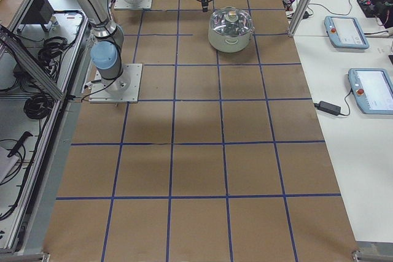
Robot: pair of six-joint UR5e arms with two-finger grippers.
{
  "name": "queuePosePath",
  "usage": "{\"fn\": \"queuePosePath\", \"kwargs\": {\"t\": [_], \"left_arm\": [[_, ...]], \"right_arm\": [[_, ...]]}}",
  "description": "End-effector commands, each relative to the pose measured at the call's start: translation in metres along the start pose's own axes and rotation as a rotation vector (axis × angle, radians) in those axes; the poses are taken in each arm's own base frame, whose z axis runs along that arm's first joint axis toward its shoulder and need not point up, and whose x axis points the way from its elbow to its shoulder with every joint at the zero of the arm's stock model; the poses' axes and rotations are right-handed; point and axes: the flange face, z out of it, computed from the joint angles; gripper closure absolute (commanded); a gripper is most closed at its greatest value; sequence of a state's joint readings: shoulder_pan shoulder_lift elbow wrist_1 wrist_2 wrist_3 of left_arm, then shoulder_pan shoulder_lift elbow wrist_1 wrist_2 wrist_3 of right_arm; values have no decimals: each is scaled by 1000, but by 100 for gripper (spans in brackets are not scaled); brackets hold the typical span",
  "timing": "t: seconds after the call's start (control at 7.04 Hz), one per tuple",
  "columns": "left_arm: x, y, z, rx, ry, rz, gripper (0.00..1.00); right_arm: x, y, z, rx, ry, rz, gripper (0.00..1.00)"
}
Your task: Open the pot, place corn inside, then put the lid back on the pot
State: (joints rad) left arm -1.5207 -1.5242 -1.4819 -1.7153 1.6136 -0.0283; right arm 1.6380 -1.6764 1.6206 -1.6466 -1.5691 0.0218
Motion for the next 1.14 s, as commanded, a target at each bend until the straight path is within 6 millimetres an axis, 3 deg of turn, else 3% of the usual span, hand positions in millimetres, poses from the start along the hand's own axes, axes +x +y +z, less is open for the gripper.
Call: {"fn": "queuePosePath", "kwargs": {"t": [0.0, 0.43, 0.57, 0.99], "left_arm": [[0, -2, 6, -1, 7, -11, 0], [-1, -1, 6, -8, -2, -1, 0], [-1, -3, 7, -10, 6, -12, 0], [-2, -3, 8, -13, 0, -9, 0]], "right_arm": [[-30, -13, 16, 32, -10, -46, 3], [-74, -37, 56, 9, -33, -134, 2], [-76, -40, 73, -51, -26, -136, 2], [-81, -55, 92, -100, -40, -132, 2]]}}
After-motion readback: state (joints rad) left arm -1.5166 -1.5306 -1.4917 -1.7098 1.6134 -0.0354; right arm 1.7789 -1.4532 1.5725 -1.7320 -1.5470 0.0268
